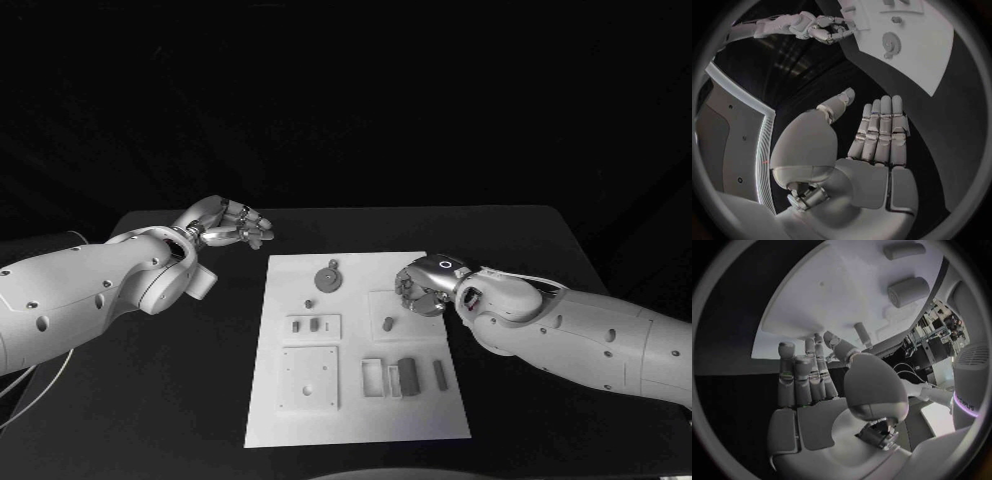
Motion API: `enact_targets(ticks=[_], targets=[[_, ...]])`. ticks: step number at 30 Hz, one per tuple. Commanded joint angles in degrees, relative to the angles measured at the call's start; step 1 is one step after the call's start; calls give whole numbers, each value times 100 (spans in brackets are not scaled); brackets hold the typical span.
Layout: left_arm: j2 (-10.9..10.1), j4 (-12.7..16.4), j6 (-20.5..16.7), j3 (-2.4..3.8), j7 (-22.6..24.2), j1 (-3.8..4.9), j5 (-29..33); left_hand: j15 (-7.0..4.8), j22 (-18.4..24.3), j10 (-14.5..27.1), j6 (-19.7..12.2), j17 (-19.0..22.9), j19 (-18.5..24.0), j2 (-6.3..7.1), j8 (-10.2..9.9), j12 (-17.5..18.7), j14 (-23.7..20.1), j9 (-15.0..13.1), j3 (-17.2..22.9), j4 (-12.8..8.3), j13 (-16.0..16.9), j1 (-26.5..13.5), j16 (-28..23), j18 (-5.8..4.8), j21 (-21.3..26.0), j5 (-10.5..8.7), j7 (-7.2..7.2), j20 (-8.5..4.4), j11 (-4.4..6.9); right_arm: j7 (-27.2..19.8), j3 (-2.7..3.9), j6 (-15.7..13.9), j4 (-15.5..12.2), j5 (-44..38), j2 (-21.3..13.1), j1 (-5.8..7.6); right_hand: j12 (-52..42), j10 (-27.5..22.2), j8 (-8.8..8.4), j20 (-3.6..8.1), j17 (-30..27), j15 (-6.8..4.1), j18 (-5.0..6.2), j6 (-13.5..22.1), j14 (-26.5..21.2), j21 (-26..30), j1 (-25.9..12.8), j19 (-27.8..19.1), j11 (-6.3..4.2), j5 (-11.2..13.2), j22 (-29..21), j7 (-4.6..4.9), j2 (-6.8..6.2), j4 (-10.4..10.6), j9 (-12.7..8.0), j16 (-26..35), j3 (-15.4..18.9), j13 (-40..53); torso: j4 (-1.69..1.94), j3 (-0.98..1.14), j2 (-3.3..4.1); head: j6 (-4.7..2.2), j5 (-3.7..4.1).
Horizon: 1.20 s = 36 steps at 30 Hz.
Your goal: Assemble the parts on the task board
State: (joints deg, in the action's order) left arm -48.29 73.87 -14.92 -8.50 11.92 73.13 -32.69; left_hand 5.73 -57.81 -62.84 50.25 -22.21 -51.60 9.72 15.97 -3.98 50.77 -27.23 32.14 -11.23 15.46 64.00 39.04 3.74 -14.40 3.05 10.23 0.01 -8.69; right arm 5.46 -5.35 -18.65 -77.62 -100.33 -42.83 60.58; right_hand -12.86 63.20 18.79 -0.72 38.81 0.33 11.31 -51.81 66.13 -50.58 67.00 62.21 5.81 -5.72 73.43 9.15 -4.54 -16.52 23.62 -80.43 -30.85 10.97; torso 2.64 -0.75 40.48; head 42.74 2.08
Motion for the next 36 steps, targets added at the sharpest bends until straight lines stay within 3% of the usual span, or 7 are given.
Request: enact_targets(ticks=[1,7,22,36], targets=[[10,10,41,3,23,4,46,17,6,47,-58,-8,-27,-51,13,13,5,2,-14,3,-8,29,-26,23,39,14,-2,17,-6,21,0,215,22,-73,12,-3,18,109,31,7,10,-42,369,-59,-26,25,8,-43,38,-26,11,-2,68,-3,13,6,-17,21,1,1,0,13,8],[8,9,42,3,17,4,47,17,6,52,-59,-14,-28,-51,14,12,6,2,-14,2,-11,35,-31,24,42,14,-1,17,-8,58,-1,262,45,-168,25,-4,11,165,46,10,13,-63,369,-95,-26,24,41,-49,16,-27,21,-20,113,-12,20,7,-22,40,-2,0,0,20,4],[-2,9,56,3,-4,4,55,18,7,63,-64,-32,-32,-54,14,9,12,3,-15,4,-17,45,-46,25,49,14,0,18,-12,116,-10,331,78,-328,75,-4,19,186,45,7,13,-72,369,-103,-45,33,63,-70,8,-26,29,-24,81,-14,19,21,-11,54,0,2,0,42,1],[-26,17,78,3,-17,4,55,15,7,68,-64,-50,-41,-61,17,5,24,2,-14,5,-22,57,-54,27,53,14,0,17,-13,239,-33,633,51,-536,70,-4,1,278,71,2,20,-102,369,-169,-43,30,79,-69,-24,-25,45,-49,104,-10,29,23,2,97,-1,2,1,79,3]])
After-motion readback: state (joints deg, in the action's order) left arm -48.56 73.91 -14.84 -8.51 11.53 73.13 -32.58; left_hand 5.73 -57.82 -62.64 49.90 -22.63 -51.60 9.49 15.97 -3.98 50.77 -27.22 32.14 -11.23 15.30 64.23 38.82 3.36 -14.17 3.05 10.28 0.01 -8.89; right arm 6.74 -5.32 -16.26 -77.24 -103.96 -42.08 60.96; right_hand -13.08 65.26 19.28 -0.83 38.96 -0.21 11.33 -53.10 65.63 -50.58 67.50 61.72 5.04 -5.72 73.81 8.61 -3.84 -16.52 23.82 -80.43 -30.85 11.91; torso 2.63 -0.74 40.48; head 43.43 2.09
